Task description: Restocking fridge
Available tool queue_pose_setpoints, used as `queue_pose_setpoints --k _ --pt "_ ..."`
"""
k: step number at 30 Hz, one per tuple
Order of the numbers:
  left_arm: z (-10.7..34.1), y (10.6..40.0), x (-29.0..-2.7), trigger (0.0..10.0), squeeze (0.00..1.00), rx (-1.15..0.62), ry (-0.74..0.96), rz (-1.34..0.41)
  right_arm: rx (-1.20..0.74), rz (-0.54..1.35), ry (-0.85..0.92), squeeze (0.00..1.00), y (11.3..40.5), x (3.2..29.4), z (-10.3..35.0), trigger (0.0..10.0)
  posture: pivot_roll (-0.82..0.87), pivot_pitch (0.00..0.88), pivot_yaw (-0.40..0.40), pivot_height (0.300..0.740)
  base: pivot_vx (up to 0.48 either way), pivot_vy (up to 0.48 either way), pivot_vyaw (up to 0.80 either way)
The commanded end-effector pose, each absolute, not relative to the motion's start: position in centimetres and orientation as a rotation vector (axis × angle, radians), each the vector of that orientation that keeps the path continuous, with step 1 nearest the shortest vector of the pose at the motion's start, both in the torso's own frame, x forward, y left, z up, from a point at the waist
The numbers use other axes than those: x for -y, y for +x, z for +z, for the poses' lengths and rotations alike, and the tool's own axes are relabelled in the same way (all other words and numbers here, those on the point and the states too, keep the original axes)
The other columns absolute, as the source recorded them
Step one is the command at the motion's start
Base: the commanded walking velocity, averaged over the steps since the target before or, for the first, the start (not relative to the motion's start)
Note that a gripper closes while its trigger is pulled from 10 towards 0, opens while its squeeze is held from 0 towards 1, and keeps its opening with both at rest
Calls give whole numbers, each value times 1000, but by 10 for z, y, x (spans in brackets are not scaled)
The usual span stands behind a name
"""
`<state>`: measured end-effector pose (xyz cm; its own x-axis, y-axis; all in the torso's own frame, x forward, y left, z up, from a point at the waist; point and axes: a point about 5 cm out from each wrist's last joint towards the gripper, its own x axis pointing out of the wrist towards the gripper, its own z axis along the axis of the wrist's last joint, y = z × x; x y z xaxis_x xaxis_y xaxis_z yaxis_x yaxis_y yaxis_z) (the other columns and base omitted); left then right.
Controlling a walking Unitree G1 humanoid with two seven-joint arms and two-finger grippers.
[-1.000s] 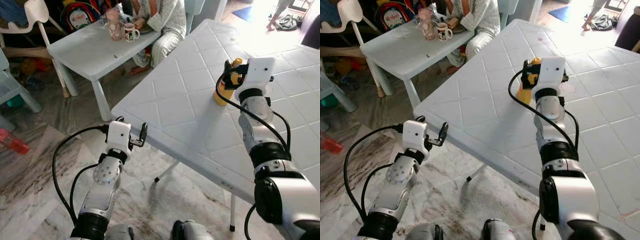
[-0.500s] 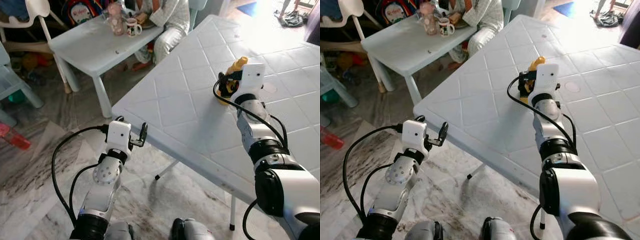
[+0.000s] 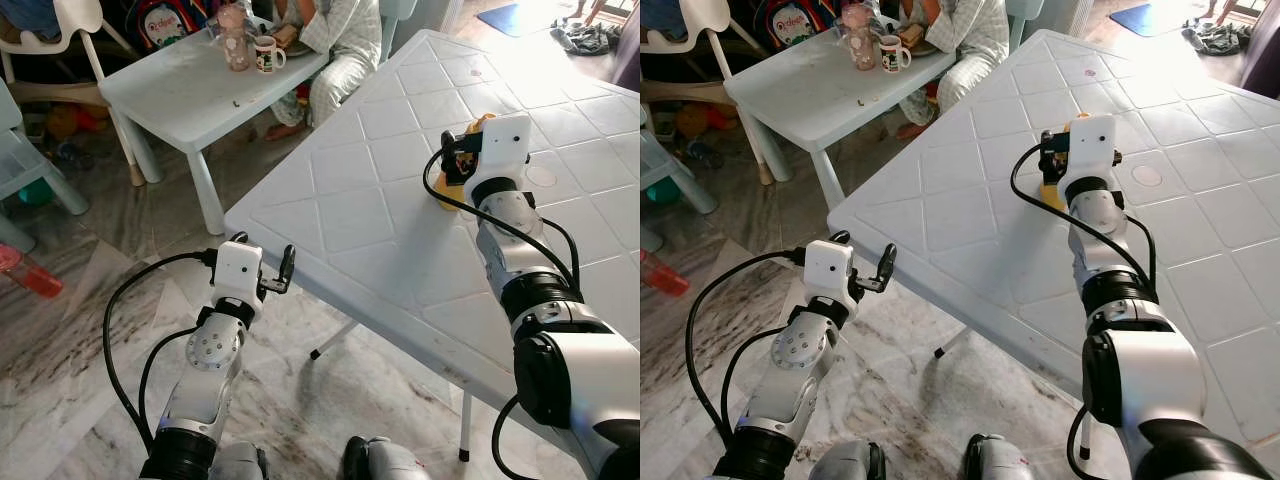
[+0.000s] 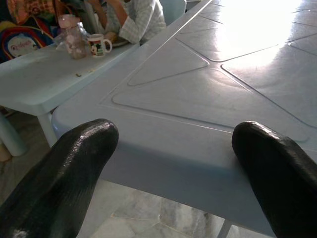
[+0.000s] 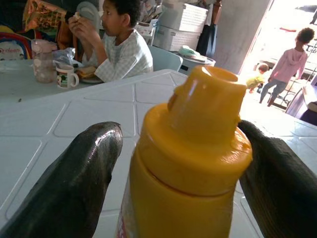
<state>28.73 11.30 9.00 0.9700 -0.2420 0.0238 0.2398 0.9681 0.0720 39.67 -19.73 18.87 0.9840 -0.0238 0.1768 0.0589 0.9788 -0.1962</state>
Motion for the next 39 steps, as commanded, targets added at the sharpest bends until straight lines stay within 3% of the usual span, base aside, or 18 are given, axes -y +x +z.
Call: queue_pose_setpoints --k 1,2,3,4,7,8,10,15,18,19,21,22,23,24,29,35,39 --pt "89 286 -113 10000 0 24 85 -246 186 -33 -204 0 398 195 192 10000 169 146 -9 740 0 0 0" --pt "89 287 -113 10000 0 24 85 -246 185 -32 -204 0 398 194 191 9451 169 146 -9 740 0 0 0" --pt "89 287 -113 10000 0 24 85 -247 186 -27 -196 0 398 194 191 510 169 146 -9 740 0 0 0" --pt "89 287 -113 10000 0 24 86 -246 187 -26 -192 0 398 194 191 0 169 146 -10 740 0 0 0" --pt "89 288 -113 10000 0 24 86 -246 185 -33 -194 0 398 195 192 235 170 143 -11 740 0 0 0" --pt "89 288 -112 10000 0 23 86 -246 185 -34 -194 0 398 196 192 1843 170 143 -11 740 0 0 0" --pt "89 288 -112 10000 0 22 86 -246 185 -35 -195 0 399 196 193 2353 170 142 -11 740 0 0 0" --pt "86 288 -112 10000 0 12 89 -245 195 -30 -194 0 399 193 194 1373 167 134 -12 740 0 0 0" --pt "85 288 -113 10000 0 8 84 -239 206 -22 -181 0 398 191 194 1373 162 128 -13 740 0 0 0" --pt "86 289 -113 10000 0 10 84 -238 214 1 -171 0 397 187 193 0 160 125 -16 740 0 0 0" --pt "87 290 -113 10000 0 13 78 -229 211 13 -158 0 396 184 190 0 155 121 -19 740 0 0 0" --pt "87 290 -113 10000 0 14 77 -226 208 23 -136 0 395 181 186 5961 151 119 -20 740 0 0 0" --pt "87 290 -113 10000 0 14 78 -227 208 35 -113 0 393 179 184 8471 151 119 -20 740 0 0 0" --pt "86 291 -113 10000 0 14 78 -225 233 107 -43 0 391 171 183 10000 146 116 -23 740 0 0 0" --pt "86 291 -112 10000 0 14 72 -224 308 115 -61 0 379 170 181 10000 140 115 -25 740 0 0 0" --pt "79 285 -114 10000 0 -10 51 -209 160 106 -44 0 363 168 151 10000 126 96 -18 740 0 0 0" --pt "74 283 -114 10000 0 -25 44 -202 254 216 1 0 346 154 153 10000 119 85 -16 740 0 0 0"
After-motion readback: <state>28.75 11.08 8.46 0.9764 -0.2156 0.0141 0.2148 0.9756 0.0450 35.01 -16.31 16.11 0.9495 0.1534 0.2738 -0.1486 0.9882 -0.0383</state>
